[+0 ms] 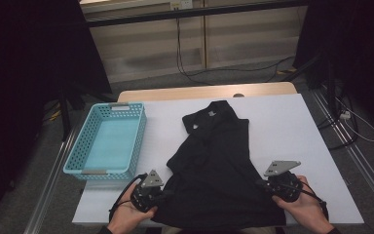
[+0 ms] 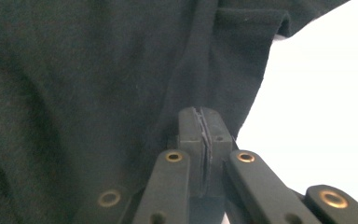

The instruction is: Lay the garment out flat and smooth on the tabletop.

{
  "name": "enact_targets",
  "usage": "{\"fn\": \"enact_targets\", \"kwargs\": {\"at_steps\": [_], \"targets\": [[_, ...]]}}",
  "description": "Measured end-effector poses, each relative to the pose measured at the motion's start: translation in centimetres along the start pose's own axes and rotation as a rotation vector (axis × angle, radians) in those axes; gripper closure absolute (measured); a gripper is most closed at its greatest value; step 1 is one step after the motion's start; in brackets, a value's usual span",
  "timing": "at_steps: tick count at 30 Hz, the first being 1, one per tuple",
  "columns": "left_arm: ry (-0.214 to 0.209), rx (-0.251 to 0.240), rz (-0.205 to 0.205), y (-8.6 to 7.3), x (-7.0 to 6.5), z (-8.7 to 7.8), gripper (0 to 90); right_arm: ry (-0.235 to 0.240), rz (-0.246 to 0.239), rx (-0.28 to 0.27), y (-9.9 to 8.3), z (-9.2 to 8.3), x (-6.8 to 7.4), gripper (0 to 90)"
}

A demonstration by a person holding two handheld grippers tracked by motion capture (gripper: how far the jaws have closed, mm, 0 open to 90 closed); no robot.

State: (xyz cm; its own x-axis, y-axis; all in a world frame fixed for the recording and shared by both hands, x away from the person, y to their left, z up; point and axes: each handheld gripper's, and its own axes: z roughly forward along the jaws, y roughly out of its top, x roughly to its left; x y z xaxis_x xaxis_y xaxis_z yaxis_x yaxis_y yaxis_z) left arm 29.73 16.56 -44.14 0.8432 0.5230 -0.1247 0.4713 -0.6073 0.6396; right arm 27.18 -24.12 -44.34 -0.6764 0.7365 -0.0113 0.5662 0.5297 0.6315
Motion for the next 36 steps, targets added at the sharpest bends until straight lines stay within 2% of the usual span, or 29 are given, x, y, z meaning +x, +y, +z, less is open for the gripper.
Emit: {"fn": "enact_targets", "kwargs": {"at_steps": [4, 9, 14, 21, 23, 25, 26, 27, 30, 33, 36], "targets": [[-0.025, -0.002, -0.005, -0.5, -0.5, -0.6, 89.6, 0.011, -0.001, 0.009, -0.3, -0.4, 0.0, 89.1], [-0.026, 0.014, 0.014, -0.9, -1.1, -0.9, 89.5, 0.023, -0.018, 0.019, -0.7, -0.9, 0.3, 89.3], [-0.054, 0.008, -0.004, -1.2, -1.3, -1.2, 89.5, 0.032, -0.013, 0.016, -1.5, -1.5, 0.9, 89.3], [-0.044, 0.021, 0.009, -1.4, -1.7, -1.5, 89.5, 0.062, -0.038, 0.017, -2.2, -2.2, 1.9, 89.3], [-0.016, 0.031, 0.016, -1.6, -1.6, -1.7, 89.5, 0.055, -0.043, 0.016, -2.3, -2.3, 2.1, 89.3], [-0.006, 0.031, 0.006, -1.7, -1.5, -1.8, 89.5, 0.029, -0.043, 0.014, -2.4, -2.3, 1.8, 89.2], [-0.003, 0.028, 0.002, -1.8, -1.4, -1.8, 89.5, 0.010, -0.030, 0.011, -2.3, -2.3, 1.5, 89.2], [0.000, 0.027, -0.004, -1.8, -1.4, -1.8, 89.5, -0.029, -0.020, 0.012, -2.4, -2.3, 1.1, 89.3], [-0.028, 0.009, -0.013, -1.6, -1.2, -1.8, 89.1, -0.066, 0.021, -0.002, -2.6, -2.6, 0.0, 89.2], [-0.050, -0.008, -0.011, -1.3, -1.4, -1.7, 85.8, -0.056, 0.039, -0.008, -2.6, -2.6, -0.3, 87.5], [-0.057, -0.035, -0.003, -0.9, -1.7, -1.7, 77.2, -0.045, 0.022, -0.033, -2.4, -2.7, 0.1, 75.3]]}}
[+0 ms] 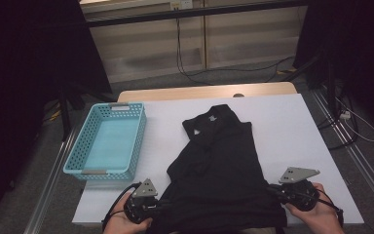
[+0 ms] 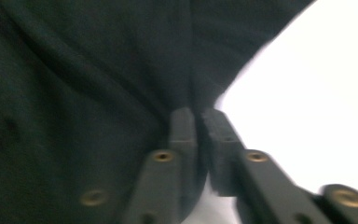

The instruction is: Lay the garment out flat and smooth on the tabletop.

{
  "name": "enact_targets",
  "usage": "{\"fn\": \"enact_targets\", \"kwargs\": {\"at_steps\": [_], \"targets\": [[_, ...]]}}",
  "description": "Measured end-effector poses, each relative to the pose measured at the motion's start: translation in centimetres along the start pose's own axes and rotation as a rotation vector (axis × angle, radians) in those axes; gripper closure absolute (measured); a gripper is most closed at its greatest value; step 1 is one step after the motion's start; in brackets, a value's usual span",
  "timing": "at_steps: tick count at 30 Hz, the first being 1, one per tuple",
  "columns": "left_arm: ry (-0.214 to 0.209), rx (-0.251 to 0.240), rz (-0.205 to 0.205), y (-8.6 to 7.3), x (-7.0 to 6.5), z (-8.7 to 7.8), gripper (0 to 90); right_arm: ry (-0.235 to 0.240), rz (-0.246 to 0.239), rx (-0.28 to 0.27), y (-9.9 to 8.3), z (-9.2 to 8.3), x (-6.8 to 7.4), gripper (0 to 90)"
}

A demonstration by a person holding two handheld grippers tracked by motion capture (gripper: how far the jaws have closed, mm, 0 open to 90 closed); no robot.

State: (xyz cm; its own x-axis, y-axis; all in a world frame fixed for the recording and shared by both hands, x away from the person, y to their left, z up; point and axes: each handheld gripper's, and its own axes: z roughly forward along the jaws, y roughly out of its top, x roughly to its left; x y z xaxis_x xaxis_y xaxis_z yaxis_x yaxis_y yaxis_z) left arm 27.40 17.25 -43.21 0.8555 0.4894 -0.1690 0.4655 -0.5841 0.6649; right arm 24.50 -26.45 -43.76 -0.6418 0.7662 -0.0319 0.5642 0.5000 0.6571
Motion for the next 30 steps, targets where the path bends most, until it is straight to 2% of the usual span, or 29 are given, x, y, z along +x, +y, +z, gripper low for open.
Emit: {"fn": "enact_targets", "kwargs": {"at_steps": [4, 7, 9, 11, 16, 18, 20, 22, 24, 25, 26, 27, 28, 29, 30], "targets": [[0.026, -0.042, 0.005, 0.8, -0.6, 0.1, 70.4, 0.034, -0.036, -0.039, 0.5, -0.2, 0.5, 67.2], [0.017, -0.033, 0.026, 1.8, -1.0, 0.9, 68.1, 0.056, -0.065, -0.060, 1.1, 0.0, 1.2, 62.2], [-0.003, -0.022, 0.047, 2.4, -1.5, 1.8, 66.8, 0.080, -0.080, -0.063, 1.5, 0.3, 1.8, 62.4], [-0.017, -0.013, 0.066, 2.8, -2.1, 2.5, 66.5, 0.126, -0.100, -0.063, 1.9, 0.8, 2.3, 64.7], [-0.057, 0.045, 0.131, 3.5, -3.1, 4.3, 67.9, 0.196, -0.151, -0.020, 2.6, 2.1, 3.6, 69.7], [-0.067, 0.074, 0.160, 3.8, -3.3, 5.1, 69.0, 0.190, -0.158, 0.000, 2.7, 2.6, 3.7, 68.4], [-0.073, 0.056, 0.148, 3.9, -3.5, 5.6, 68.3, 0.161, -0.168, 0.011, 2.8, 3.1, 3.7, 61.5], [-0.054, 0.046, 0.168, 3.8, -3.7, 5.7, 66.2, 0.136, -0.163, 0.016, 3.0, 3.3, 3.6, 58.4], [-0.046, 0.036, 0.176, 3.6, -3.8, 5.7, 61.8, 0.148, -0.147, 0.009, 2.8, 3.4, 3.4, 58.9], [-0.027, 0.036, 0.174, 3.6, -4.0, 5.7, 62.7, 0.160, -0.129, 0.008, 2.8, 3.4, 3.2, 61.7], [-0.015, 0.036, 0.184, 3.6, -4.1, 5.8, 67.9, 0.166, -0.130, 0.009, 2.8, 3.4, 3.2, 66.5], [-0.024, 0.047, 0.184, 3.7, -4.2, 5.7, 76.1, 0.179, -0.132, 0.013, 2.8, 3.3, 3.2, 76.5], [-0.052, 0.041, 0.169, 3.6, -4.2, 5.8, 86.8, 0.189, -0.129, 0.012, 2.8, 3.3, 3.3, 85.2], [-0.049, 0.042, 0.171, 3.6, -4.2, 5.8, 89.4, 0.206, -0.125, 0.018, 2.8, 3.3, 3.3, 89.2], [-0.044, 0.054, 0.178, 3.6, -4.3, 5.7, 89.9, 0.206, -0.122, 0.020, 2.8, 3.2, 3.3, 89.6]]}}
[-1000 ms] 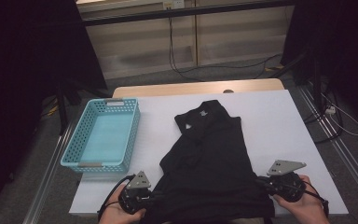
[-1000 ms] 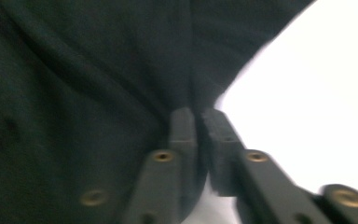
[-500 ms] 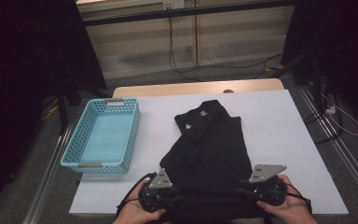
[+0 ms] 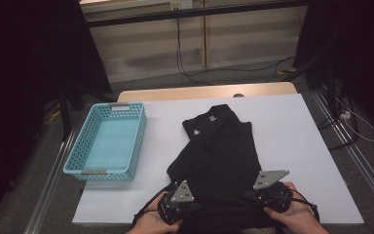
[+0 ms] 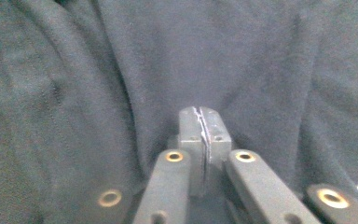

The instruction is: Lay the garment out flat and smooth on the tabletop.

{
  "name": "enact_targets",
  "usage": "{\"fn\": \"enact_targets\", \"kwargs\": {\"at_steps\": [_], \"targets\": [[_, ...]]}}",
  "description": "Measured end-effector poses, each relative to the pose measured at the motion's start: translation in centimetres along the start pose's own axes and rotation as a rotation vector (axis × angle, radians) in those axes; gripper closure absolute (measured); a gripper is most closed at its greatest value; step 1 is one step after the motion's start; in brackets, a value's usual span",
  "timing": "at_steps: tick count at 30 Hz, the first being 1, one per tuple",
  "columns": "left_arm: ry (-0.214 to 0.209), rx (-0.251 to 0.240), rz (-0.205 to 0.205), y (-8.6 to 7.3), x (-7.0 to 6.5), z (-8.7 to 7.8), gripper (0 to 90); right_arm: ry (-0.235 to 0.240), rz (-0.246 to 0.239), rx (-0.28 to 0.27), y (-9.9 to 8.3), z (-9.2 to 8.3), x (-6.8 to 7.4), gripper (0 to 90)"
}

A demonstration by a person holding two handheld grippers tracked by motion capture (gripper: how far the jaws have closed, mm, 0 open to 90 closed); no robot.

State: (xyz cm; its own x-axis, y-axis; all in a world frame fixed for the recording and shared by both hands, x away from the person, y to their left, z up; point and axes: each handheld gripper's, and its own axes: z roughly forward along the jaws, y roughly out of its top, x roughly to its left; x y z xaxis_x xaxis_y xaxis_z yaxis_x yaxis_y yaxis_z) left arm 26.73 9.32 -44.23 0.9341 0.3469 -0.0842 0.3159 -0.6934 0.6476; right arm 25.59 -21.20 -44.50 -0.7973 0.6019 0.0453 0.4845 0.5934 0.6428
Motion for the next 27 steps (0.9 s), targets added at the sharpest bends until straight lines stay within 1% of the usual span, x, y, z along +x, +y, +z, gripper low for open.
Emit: {"fn": "enact_targets", "kwargs": {"at_steps": [2, 3, 4, 5, 6, 7, 9, 10, 11, 12, 13, 15, 16, 17, 20, 21, 23, 24, 25, 26, 27], "targets": [[-0.007, 0.006, 0.003, 0.0, 0.0, -0.1, 90.0, 0.002, 0.003, 0.005, 0.0, -0.1, 0.0, 89.8], [-0.029, 0.001, -0.007, -0.1, 0.1, -0.2, 90.0, 0.008, 0.005, 0.004, -0.1, -0.2, 0.0, 89.8], [-0.065, 0.005, -0.032, -0.2, 0.3, -0.4, 90.0, 0.013, 0.012, 0.006, -0.2, -0.3, 0.1, 89.9], [-0.073, 0.013, -0.024, -0.3, 0.5, -0.6, 90.0, 0.023, 0.014, 0.007, -0.3, -0.5, 0.2, 89.9], [-0.080, 0.005, -0.034, -0.6, 0.4, -0.7, 90.0, 0.025, 0.015, 0.009, -0.4, -0.6, 0.3, 89.9], [-0.085, 0.019, -0.027, -0.7, 0.4, -0.9, 90.0, 0.030, 0.018, 0.011, -0.6, -0.7, 0.5, 89.9], [-0.097, 0.021, -0.028, -1.1, 0.1, -1.3, 90.0, 0.036, 0.010, 0.014, -0.8, -1.0, 0.8, 90.0], [-0.104, 0.013, -0.035, -1.3, 0.0, -1.4, 90.0, 0.038, 0.011, 0.017, -0.9, -1.1, 1.0, 90.0], [-0.117, 0.016, -0.039, -1.5, 0.0, -1.5, 90.0, 0.046, 0.009, 0.018, -1.0, -1.2, 1.1, 90.0], [-0.118, 0.025, -0.034, -1.6, -0.1, -1.7, 90.0, 0.051, 0.011, 0.017, -1.0, -1.3, 1.3, 90.0], [-0.121, 0.023, -0.030, -1.8, -0.1, -1.9, 90.0, 0.060, 0.010, 0.014, -1.1, -1.3, 1.4, 90.0], [-0.128, 0.022, -0.034, -1.9, -0.2, -2.1, 90.0, 0.092, 0.011, 0.011, -1.2, -1.5, 1.9, 90.0], [-0.145, 0.015, -0.046, -2.1, -0.2, -2.2, 90.0, 0.090, 0.005, 0.010, -1.3, -1.5, 2.1, 90.0], [-0.152, 0.017, -0.038, -2.2, -0.3, -2.5, 90.0, 0.088, 0.002, 0.013, -1.3, -1.6, 2.3, 90.0], [-0.140, -0.007, -0.056, -2.4, -0.3, -2.9, 90.0, 0.072, 0.000, -0.001, -1.4, -1.8, 2.4, 90.0], [-0.140, -0.011, -0.049, -2.2, -0.2, -3.0, 89.9, 0.079, 0.004, -0.005, -1.4, -1.7, 2.3, 88.8], [-0.139, -0.027, -0.057, -2.0, 0.0, -2.9, 85.7, 0.069, 0.007, -0.010, -1.3, -1.6, 2.1, 80.5], [-0.123, -0.039, -0.073, -1.8, 0.1, -2.9, 82.0, 0.063, 0.008, -0.014, -1.3, -1.6, 2.0, 76.5], [-0.120, -0.038, -0.068, -1.7, 0.3, -2.9, 78.1, 0.052, 0.014, -0.021, -1.2, -1.6, 1.9, 72.1], [-0.117, -0.052, -0.073, -1.6, 0.5, -3.0, 77.8, 0.047, 0.017, -0.024, -1.2, -1.6, 1.8, 70.7], [-0.105, -0.062, -0.080, -1.4, 0.7, -3.1, 75.5, 0.045, 0.025, -0.032, -1.2, -1.7, 1.7, 68.6]]}}
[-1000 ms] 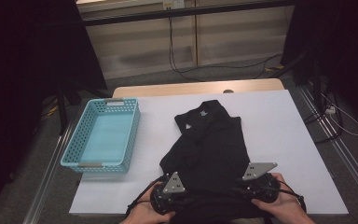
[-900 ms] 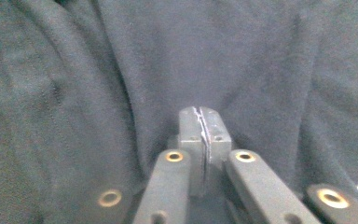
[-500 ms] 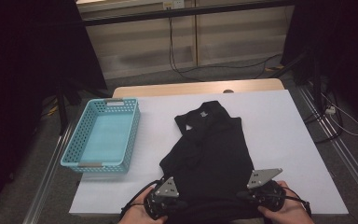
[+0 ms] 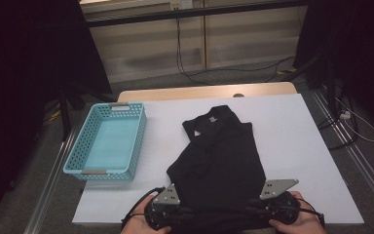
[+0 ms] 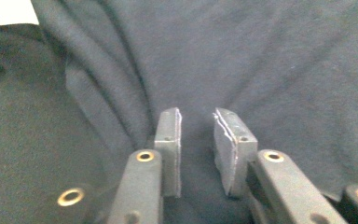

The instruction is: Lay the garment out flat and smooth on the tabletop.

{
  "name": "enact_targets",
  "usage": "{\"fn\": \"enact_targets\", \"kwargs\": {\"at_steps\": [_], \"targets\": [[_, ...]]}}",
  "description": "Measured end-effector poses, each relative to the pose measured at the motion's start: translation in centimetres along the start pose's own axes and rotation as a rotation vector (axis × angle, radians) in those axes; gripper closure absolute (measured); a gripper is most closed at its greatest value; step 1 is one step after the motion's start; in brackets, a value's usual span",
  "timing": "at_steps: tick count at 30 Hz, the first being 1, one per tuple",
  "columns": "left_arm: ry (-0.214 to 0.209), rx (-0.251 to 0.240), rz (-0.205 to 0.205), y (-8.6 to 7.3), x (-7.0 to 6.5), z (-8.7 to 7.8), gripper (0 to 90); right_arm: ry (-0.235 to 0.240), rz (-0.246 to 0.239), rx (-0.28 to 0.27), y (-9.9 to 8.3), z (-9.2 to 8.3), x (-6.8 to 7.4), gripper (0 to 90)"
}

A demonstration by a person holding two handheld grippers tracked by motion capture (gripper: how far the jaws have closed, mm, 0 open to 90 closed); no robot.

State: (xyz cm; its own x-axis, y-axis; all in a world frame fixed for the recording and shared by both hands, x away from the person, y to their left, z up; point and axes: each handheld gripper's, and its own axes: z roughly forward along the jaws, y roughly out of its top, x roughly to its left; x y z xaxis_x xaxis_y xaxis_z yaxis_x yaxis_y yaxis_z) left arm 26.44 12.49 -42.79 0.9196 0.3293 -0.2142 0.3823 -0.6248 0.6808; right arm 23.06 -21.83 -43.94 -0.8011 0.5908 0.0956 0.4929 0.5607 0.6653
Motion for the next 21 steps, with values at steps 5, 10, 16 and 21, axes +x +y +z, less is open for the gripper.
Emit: {"fn": "enact_targets", "kwargs": {"at_steps": [5, 10, 16, 21], "targets": [[0.131, -0.074, -0.012, 1.6, 1.5, -0.2, 60.0, -0.048, 0.036, -0.055, 0.3, -0.3, -1.2, 59.4], [0.212, -0.077, -0.012, 3.8, 4.2, 1.5, 58.2, -0.138, 0.073, -0.097, 0.8, -0.4, -2.8, 52.5], [0.245, -0.050, -0.012, 5.2, 6.3, 4.4, 49.7, -0.195, 0.117, -0.114, 1.5, 0.0, -5.6, 52.9], [0.299, -0.031, 0.004, 6.1, 6.8, 6.1, 48.4, -0.242, 0.138, -0.107, 2.1, 0.8, -7.9, 52.7]]}}
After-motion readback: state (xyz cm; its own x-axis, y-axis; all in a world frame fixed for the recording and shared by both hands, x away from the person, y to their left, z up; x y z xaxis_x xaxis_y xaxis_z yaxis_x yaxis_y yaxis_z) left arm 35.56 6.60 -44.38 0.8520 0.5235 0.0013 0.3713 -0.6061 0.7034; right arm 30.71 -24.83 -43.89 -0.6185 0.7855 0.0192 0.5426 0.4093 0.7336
